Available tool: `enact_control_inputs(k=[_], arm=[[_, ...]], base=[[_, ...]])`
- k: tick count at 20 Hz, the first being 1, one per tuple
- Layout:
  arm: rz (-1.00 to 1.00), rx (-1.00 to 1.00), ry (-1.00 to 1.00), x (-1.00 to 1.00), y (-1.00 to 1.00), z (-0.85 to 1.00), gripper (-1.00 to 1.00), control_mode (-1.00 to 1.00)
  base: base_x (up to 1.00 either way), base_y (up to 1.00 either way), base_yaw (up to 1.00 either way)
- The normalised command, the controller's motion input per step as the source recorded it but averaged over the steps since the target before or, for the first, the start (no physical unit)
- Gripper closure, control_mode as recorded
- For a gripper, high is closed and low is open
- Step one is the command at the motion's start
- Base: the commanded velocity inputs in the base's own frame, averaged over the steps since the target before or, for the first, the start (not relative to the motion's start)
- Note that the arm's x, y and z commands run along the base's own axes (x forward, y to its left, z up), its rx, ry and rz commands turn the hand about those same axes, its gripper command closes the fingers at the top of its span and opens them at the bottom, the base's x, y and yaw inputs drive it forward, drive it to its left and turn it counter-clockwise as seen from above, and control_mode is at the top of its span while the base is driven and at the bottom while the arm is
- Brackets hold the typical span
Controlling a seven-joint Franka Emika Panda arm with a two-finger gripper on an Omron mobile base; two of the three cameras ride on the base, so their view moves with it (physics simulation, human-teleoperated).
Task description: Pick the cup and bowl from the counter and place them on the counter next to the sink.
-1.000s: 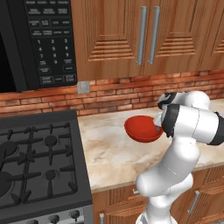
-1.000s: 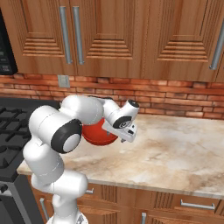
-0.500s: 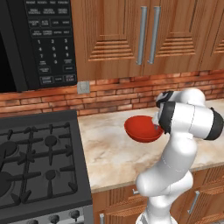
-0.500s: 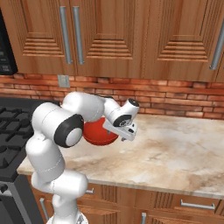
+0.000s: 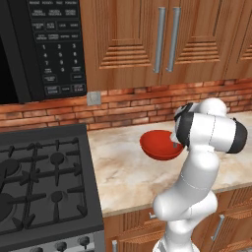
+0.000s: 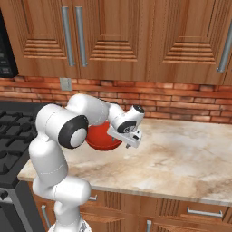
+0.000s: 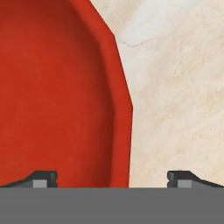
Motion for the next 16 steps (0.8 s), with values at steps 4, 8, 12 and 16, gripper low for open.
enact_control_inputs(k=[4, 8, 12, 16], arm=[[0.0, 0.0, 0.0, 0.02, 0.0, -0.08, -1.0, -1.0], [0.0, 0.0, 0.0, 0.0, 0.0, -0.04, -1.0, -1.0], [0.0, 0.0, 0.0, 0.0, 0.0, -0.03, -1.0, -1.0], [0.0, 0.0, 0.0, 0.0, 0.0, 0.0, 1.0, -1.0]], base=[[0.0, 0.0, 0.0], [0.0, 0.0, 0.0], [0.0, 0.0, 0.0], [0.0, 0.0, 0.0]])
